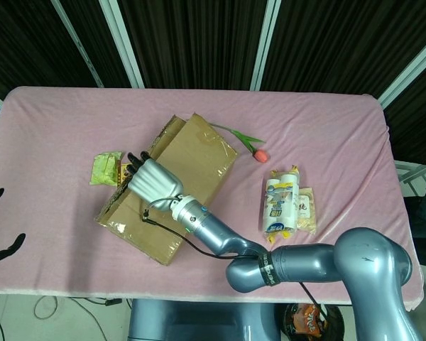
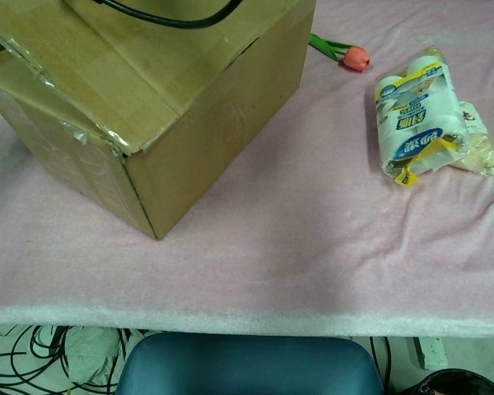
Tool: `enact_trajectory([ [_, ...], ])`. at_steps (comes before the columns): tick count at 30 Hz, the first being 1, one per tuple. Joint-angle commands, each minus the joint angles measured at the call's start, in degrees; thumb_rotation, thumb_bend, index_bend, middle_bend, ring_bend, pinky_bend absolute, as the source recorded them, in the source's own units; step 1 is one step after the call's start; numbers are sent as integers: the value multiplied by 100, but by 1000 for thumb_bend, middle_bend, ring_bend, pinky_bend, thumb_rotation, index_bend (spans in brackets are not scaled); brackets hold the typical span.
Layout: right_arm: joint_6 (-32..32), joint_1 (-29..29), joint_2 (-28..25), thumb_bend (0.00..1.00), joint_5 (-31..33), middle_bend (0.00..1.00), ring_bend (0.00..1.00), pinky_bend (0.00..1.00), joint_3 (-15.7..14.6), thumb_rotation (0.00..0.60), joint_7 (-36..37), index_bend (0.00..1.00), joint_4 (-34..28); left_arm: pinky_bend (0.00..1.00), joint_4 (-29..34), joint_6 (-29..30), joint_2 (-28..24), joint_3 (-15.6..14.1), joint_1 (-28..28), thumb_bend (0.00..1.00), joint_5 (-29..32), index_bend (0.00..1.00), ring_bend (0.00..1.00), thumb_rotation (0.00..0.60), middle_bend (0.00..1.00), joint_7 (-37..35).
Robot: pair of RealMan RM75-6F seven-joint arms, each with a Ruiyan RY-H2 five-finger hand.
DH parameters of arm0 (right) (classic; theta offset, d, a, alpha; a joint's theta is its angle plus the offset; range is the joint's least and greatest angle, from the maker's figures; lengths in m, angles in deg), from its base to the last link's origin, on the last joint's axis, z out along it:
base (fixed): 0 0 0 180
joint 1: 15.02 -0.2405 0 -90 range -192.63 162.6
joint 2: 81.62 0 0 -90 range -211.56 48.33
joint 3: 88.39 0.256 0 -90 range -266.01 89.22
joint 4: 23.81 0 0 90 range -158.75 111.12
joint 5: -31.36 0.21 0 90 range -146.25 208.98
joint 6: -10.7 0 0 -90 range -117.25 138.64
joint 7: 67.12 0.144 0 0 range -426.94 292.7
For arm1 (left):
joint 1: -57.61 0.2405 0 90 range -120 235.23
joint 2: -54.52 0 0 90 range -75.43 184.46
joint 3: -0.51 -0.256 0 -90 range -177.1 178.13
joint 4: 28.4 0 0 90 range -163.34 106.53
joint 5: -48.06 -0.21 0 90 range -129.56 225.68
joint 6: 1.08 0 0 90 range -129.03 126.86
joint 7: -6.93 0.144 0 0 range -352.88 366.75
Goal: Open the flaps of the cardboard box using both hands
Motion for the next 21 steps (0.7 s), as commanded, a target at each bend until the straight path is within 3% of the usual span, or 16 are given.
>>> enact_trajectory([
  [1,-97,-35,-247,1000,32,273,115,249,-96,600,-291,620,-323,0,10,19,-3,-8,6,210,-21,0,0,600,0,2],
  [5,-183,-74,-452,984,173,260,115,249,-106,600,-515,620,-608,0,9,53,-3,-16,16,209,-56,0,0,600,0,2],
  [10,-275,-139,-740,843,386,240,112,247,-125,600,-804,609,-915,0,-4,80,-3,-14,22,209,-69,0,0,600,0,-6],
  [15,-378,-165,-1053,672,607,192,85,238,-211,600,-1075,485,-1211,0,-14,105,-3,-31,27,210,-116,0,0,600,0,9],
  [21,-531,-224,-1478,569,966,159,61,230,-422,600,-1546,348,-1594,0,-13,144,-1,-41,32,209,-166,0,0,600,0,64],
])
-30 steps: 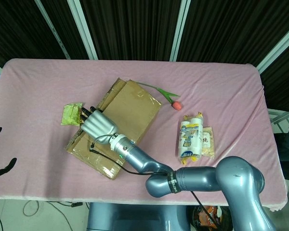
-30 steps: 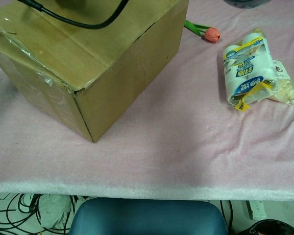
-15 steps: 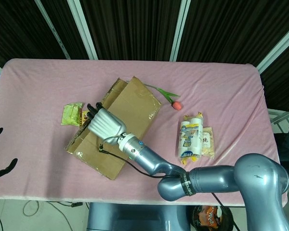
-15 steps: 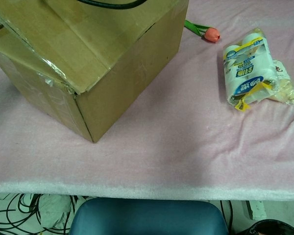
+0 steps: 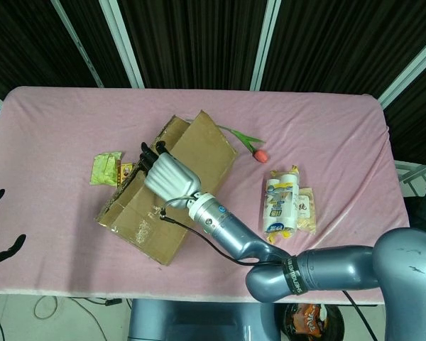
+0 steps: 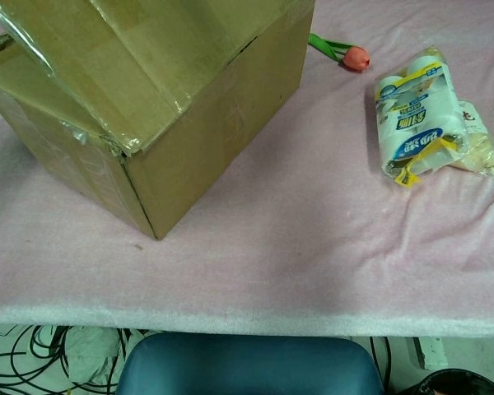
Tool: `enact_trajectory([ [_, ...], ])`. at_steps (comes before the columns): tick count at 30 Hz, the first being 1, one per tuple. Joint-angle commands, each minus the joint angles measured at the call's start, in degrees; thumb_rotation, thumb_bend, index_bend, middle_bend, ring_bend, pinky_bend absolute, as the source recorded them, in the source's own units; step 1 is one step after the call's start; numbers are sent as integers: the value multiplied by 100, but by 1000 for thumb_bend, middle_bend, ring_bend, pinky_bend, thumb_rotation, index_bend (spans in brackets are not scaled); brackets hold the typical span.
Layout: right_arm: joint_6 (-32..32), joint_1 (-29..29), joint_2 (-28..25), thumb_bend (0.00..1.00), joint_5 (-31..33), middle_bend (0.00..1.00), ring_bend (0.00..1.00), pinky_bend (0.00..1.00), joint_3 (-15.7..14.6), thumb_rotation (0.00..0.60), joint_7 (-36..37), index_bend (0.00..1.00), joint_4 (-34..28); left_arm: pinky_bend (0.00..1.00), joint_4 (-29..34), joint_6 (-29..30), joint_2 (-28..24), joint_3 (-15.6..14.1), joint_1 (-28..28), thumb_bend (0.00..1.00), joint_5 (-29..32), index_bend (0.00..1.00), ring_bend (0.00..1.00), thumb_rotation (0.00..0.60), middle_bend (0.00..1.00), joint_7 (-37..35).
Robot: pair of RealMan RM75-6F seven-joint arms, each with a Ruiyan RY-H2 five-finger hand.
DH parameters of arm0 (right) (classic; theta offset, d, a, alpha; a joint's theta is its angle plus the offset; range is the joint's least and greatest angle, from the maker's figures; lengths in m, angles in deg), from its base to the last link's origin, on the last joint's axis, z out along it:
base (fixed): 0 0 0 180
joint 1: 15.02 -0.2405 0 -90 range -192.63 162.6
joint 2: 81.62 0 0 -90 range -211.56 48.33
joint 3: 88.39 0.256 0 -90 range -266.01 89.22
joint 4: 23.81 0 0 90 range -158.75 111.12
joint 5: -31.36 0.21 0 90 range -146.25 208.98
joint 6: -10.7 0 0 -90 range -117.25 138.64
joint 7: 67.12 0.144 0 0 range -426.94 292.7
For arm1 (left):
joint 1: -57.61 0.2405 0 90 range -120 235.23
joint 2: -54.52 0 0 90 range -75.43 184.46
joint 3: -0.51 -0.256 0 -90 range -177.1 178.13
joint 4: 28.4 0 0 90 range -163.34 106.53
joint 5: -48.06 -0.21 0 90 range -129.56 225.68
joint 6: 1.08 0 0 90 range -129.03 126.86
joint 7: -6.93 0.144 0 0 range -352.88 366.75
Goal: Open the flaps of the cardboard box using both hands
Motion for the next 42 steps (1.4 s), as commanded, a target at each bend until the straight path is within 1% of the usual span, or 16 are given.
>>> enact_trajectory([
  [1,-110,-41,-232,560,196,158,60,230,-118,600,-230,342,-229,0,2,10,1,2,0,209,-9,0,0,600,0,20],
  [6,-200,-86,-549,460,346,151,60,230,-201,600,-451,303,-505,0,2,26,5,3,2,209,-16,0,0,600,0,68],
  [8,-232,-103,-703,447,396,148,60,230,-236,600,-537,286,-635,0,-12,44,14,-1,12,209,-20,0,0,600,0,76],
  [11,-254,-118,-902,441,448,142,60,230,-290,600,-637,270,-797,0,-31,64,26,-3,16,209,-36,0,0,600,0,85],
  [14,-266,-145,-1153,438,522,142,60,230,-376,600,-788,270,-1014,0,-41,78,32,-10,18,209,-59,0,0,600,0,105],
  [20,-312,-150,-1554,437,595,142,59,230,-448,600,-886,270,-1407,0,-47,97,38,-13,22,209,-78,0,0,600,0,123],
  [27,-370,-99,-2132,437,646,142,60,230,-552,600,-939,270,-2092,0,-63,112,42,-22,23,210,-109,0,0,600,0,137],
  [35,-442,250,-2840,437,241,142,60,230,-786,600,-780,270,-2790,0,-113,191,78,-38,33,209,-204,0,0,600,0,242],
  [37,-520,467,-3113,438,-10,142,60,230,-917,600,-724,270,-3031,0,-157,219,107,-57,34,210,-266,0,0,600,0,324],
  [42,-330,964,-3579,437,-786,139,60,230,-1138,600,-388,270,-3031,0,-227,268,150,-60,34,209,-323,0,0,600,0,449],
])
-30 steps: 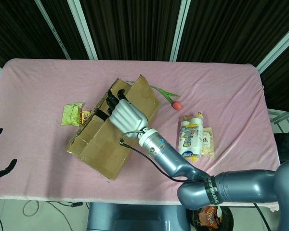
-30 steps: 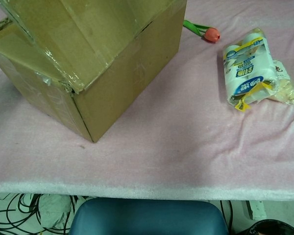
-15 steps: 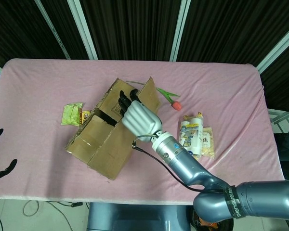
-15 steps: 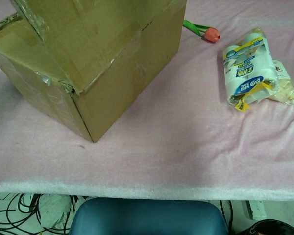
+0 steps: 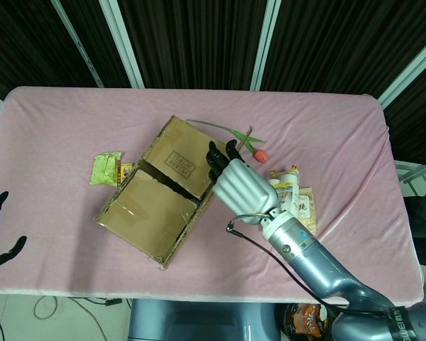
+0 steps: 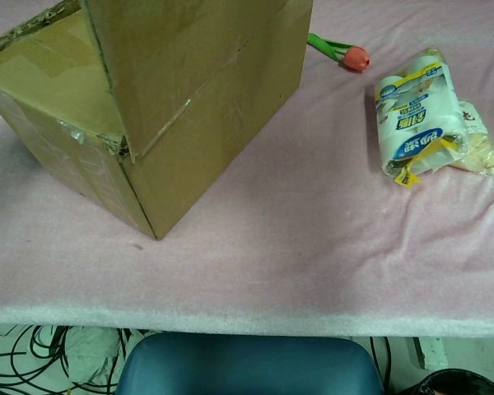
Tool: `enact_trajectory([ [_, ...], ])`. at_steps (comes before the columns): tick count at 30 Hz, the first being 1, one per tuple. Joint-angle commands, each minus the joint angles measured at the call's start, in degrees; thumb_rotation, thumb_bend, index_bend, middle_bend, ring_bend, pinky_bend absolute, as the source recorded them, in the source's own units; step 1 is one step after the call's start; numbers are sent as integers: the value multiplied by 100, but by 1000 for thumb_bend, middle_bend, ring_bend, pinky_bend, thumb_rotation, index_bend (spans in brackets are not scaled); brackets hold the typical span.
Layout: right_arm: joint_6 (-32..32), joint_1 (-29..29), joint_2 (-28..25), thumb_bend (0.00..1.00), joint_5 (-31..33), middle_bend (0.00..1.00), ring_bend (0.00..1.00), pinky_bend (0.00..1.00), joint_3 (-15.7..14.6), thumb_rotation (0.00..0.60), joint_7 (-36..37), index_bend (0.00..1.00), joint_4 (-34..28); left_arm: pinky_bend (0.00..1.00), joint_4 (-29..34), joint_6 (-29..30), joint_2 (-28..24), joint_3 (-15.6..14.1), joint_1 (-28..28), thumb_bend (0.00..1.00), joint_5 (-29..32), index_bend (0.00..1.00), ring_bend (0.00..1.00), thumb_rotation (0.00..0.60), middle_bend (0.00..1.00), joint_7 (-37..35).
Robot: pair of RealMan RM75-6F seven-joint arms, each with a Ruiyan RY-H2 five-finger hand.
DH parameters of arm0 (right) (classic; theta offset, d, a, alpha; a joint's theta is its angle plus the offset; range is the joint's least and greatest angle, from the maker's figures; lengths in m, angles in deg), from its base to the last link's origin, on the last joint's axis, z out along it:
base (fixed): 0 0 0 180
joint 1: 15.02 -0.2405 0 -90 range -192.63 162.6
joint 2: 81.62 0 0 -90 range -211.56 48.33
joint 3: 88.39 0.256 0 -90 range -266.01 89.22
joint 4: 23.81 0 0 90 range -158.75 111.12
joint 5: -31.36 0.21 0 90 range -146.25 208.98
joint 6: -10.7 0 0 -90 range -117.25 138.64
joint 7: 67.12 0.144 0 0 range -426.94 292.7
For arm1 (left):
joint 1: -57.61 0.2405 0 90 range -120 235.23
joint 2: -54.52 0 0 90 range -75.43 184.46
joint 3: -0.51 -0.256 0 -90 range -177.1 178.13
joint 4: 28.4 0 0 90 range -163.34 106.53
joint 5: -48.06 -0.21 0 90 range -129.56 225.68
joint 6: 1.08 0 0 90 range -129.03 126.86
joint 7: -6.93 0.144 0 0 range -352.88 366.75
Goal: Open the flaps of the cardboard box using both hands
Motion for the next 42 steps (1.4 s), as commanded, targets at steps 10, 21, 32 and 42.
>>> enact_trajectory([
  [10,-580,2308,-917,429,-2512,129,60,230,-639,600,1703,231,-51,0,-73,24,46,-40,-13,209,-113,0,0,600,0,203],
  [21,-2367,4519,120,391,-3599,3,15,230,-881,600,3277,2,396,0,-27,-40,41,-59,-38,202,-119,0,0,600,0,398],
  [32,-3386,6156,1074,386,-4436,0,0,217,-1065,600,4544,0,1553,0,213,-194,-92,-11,-150,202,-98,0,0,600,0,632],
  [42,-3144,6429,1370,386,-4474,0,0,217,-670,600,4902,0,2051,0,1831,-1721,-1170,213,-1042,219,191,0,0,600,0,744],
])
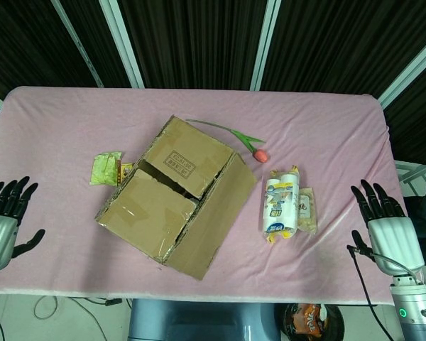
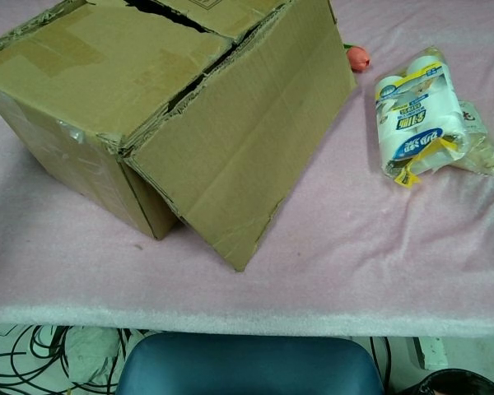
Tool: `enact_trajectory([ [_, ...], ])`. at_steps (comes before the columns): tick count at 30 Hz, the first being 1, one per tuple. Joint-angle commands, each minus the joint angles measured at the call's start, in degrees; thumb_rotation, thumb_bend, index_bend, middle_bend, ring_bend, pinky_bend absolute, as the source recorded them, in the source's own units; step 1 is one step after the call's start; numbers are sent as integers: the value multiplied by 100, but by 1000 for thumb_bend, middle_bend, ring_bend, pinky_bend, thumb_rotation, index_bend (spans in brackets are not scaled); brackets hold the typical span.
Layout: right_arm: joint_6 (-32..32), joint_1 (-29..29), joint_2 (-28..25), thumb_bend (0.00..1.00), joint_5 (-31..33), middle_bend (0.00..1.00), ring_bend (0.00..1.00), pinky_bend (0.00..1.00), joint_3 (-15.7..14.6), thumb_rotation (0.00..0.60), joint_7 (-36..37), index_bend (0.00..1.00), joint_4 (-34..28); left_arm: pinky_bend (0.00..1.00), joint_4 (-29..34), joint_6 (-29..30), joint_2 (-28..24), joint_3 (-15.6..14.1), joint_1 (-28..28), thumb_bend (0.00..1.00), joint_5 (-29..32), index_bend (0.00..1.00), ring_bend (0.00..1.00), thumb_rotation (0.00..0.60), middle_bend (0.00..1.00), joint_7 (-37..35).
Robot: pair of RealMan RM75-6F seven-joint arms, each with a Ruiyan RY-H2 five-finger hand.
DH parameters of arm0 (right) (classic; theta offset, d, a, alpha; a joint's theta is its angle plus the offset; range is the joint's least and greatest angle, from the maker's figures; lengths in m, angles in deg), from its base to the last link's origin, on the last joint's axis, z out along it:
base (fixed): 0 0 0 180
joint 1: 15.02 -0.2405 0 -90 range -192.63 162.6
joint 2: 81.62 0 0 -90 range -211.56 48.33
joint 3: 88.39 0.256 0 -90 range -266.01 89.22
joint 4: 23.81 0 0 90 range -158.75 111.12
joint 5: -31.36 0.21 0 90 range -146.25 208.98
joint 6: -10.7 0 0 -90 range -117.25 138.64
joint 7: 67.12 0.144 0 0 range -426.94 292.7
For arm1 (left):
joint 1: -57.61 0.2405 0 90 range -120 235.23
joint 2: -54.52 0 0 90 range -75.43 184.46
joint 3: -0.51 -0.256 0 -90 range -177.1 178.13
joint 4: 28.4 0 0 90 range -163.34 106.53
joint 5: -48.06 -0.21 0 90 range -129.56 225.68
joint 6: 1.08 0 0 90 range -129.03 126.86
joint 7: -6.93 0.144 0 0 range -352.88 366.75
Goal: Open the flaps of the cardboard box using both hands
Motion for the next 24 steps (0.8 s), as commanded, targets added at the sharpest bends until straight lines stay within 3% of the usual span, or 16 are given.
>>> enact_trajectory([
  [1,71,65,35,386,-7,0,0,217,132,600,133,0,68,0,970,-1086,-725,184,-650,229,300,0,0,600,0,-159],
  [7,233,165,-18,386,32,0,0,217,298,600,223,0,109,48,1685,-2809,-1470,635,-1832,346,925,0,0,600,0,-236],
  [15,360,282,-66,385,73,0,0,217,518,600,363,0,155,147,1685,-4661,-1663,1117,-3337,535,1933,0,46,600,52,-117],
  [18,408,317,-70,386,59,0,0,217,581,600,397,0,178,155,1541,-5136,-1651,1140,-3836,610,2239,5,87,600,90,211],
  [24,509,382,-75,386,41,0,0,217,680,600,411,0,191,202,1237,-5483,-1309,1001,-4555,653,2909,11,113,600,113,741],
])
